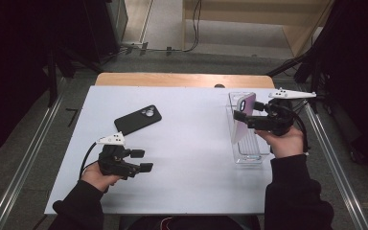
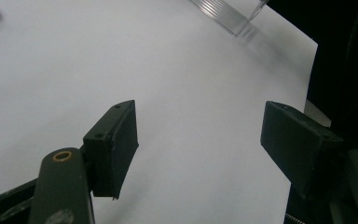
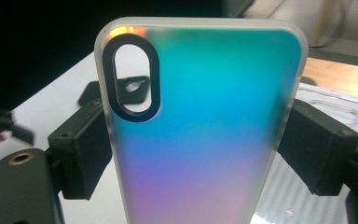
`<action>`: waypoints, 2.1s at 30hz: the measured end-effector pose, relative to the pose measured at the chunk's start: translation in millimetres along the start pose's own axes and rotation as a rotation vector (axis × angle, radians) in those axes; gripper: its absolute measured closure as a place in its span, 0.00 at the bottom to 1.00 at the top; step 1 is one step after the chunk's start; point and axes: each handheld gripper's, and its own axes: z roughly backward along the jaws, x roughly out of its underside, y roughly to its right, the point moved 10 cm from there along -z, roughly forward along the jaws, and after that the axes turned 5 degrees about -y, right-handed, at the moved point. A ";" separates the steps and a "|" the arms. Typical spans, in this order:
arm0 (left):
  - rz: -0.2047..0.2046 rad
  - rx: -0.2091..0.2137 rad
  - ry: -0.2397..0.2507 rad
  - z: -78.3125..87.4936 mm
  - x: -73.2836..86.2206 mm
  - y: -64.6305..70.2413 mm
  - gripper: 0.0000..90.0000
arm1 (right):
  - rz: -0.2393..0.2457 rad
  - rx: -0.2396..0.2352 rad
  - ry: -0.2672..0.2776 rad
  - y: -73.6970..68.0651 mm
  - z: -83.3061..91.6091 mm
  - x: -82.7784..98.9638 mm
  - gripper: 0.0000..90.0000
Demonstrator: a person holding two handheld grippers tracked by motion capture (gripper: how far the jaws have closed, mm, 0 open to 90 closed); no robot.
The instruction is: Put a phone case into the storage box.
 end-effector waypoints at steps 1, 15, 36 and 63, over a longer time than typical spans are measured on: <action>-0.001 -0.005 0.001 0.5 0.4 -0.7 0.31 | -0.008 0.013 0.005 3.1 -0.3 -1.0 0.16; 0.007 -0.009 0.010 5.5 1.4 -2.1 0.31 | -0.103 0.243 0.036 53.2 -11.6 -24.1 0.16; 0.021 -0.003 0.017 8.8 4.4 -4.3 0.31 | -0.189 0.429 0.078 113.0 -63.2 -39.5 0.16; 0.016 0.016 0.019 7.9 4.5 -3.5 0.31 | -0.205 0.534 0.037 155.3 -124.5 -25.9 0.16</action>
